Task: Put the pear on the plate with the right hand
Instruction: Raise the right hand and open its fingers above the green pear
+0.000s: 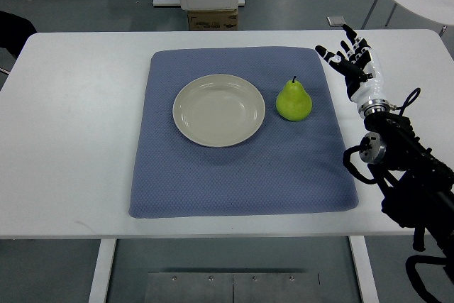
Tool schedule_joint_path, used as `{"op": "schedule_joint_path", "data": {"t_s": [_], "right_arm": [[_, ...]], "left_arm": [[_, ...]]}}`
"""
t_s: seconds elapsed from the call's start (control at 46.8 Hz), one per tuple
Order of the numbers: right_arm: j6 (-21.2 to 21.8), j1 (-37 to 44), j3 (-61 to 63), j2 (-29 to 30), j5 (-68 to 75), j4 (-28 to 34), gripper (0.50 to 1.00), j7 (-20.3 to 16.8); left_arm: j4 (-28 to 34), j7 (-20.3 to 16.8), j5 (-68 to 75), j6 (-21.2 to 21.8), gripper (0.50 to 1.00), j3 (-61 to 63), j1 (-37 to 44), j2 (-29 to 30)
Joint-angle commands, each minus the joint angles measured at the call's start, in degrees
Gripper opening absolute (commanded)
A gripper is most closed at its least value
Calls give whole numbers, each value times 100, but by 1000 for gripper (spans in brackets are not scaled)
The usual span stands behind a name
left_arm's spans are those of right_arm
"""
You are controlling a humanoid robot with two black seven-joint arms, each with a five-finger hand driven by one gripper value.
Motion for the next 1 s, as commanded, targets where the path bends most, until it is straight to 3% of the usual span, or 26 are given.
{"op": "schedule_joint_path", "data": {"t_s": [0.0,0.983], "right_arm": [[-3,4,0,0,0,0,1000,3],[41,171,-914,0,-79,9,1000,257]], "left_arm": [[0,0,0,0,1000,0,0,0],[0,0,0,0,1000,0,0,0]]}}
